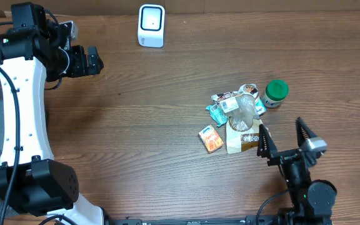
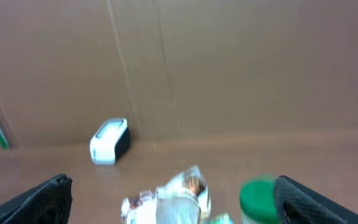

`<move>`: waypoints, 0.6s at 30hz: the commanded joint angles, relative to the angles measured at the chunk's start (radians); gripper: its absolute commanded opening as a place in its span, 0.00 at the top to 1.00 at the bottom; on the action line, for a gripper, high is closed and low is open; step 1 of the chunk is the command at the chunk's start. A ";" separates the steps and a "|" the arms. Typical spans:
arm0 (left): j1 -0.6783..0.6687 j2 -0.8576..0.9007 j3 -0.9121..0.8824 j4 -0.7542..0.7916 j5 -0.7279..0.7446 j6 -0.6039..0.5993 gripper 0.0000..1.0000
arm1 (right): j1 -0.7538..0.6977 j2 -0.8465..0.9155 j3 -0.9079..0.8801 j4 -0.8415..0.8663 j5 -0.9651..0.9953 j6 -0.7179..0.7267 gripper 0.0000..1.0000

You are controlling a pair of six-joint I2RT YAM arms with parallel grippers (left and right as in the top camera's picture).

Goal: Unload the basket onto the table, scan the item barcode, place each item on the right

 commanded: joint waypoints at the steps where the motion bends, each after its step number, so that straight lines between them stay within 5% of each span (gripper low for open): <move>1: -0.006 0.009 0.003 0.001 0.008 0.016 0.00 | -0.003 -0.011 -0.011 -0.034 -0.013 0.000 0.00; 18: -0.006 0.009 0.003 0.001 0.008 0.016 0.00 | -0.003 -0.006 -0.010 -0.098 -0.012 0.000 0.00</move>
